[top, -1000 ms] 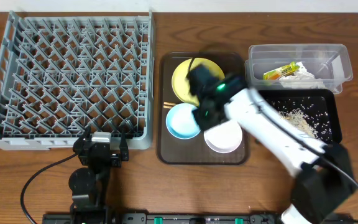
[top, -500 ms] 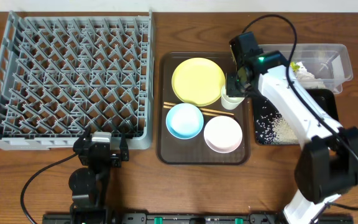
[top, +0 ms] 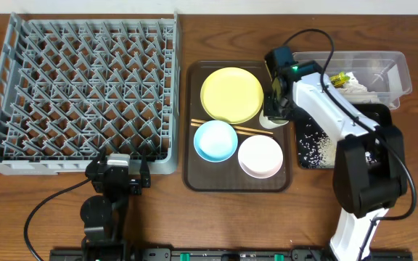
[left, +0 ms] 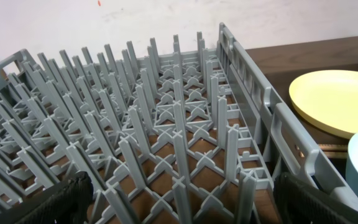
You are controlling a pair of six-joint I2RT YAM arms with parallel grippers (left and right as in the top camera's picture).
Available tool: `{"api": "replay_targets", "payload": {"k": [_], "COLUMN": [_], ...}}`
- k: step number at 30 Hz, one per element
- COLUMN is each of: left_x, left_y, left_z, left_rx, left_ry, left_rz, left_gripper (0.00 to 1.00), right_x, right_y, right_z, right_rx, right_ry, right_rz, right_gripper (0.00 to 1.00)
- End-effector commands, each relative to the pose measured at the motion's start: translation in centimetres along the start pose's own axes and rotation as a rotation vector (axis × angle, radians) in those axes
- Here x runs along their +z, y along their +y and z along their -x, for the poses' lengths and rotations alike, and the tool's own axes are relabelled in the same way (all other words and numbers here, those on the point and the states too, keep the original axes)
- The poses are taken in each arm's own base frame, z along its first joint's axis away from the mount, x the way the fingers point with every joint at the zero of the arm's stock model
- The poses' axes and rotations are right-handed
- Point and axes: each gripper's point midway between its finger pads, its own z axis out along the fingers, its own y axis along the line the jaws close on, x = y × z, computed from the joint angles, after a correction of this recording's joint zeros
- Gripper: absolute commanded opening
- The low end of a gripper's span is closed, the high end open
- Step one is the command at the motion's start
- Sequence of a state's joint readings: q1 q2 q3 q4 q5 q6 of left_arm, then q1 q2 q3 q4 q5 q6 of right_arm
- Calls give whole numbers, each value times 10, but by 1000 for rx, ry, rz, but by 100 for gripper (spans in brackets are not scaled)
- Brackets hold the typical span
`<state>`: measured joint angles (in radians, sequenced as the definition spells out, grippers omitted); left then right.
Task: Sort waste into correct bins and load items into the dishwasher
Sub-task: 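Grasp the white cup with the right gripper and lift it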
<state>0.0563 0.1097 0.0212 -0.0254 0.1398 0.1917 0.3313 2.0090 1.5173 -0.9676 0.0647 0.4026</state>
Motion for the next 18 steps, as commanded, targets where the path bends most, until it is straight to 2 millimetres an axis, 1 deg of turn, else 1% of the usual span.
{"api": "replay_targets", "payload": {"k": [1, 3, 4, 7, 9, 12, 13, 15, 18], "left_x": [1, 1, 1, 1, 1, 1, 1, 1, 1], "left_y": [-5, -5, -5, -5, -5, -5, -5, -5, -5], "left_z": [-15, -15, -15, -15, -15, -15, -15, -15, -15], "left_rx": [8, 8, 8, 8, 8, 8, 8, 8, 8], "left_ry": [45, 45, 45, 45, 45, 45, 45, 45, 45], "left_rz": [-27, -27, -27, -27, -27, -27, -27, -27, -27], "left_gripper": [94, 94, 94, 94, 94, 94, 94, 94, 94], "right_x": [-7, -17, -26, -54, -76, -99, -104, -108, -101], "right_y": [-4, 0, 3, 5, 4, 1, -2, -6, -12], "right_z": [8, 14, 16, 23, 25, 24, 23, 20, 16], "right_rx": [20, 6, -1, -1, -7, -9, -6, -2, 3], "right_ry": [-33, -55, -68, -111, -146, -183, -190, -185, -159], "right_rz": [1, 24, 41, 66, 80, 92, 87, 80, 59], "right_gripper": [27, 28, 29, 40, 43, 50, 51, 52, 52]}}
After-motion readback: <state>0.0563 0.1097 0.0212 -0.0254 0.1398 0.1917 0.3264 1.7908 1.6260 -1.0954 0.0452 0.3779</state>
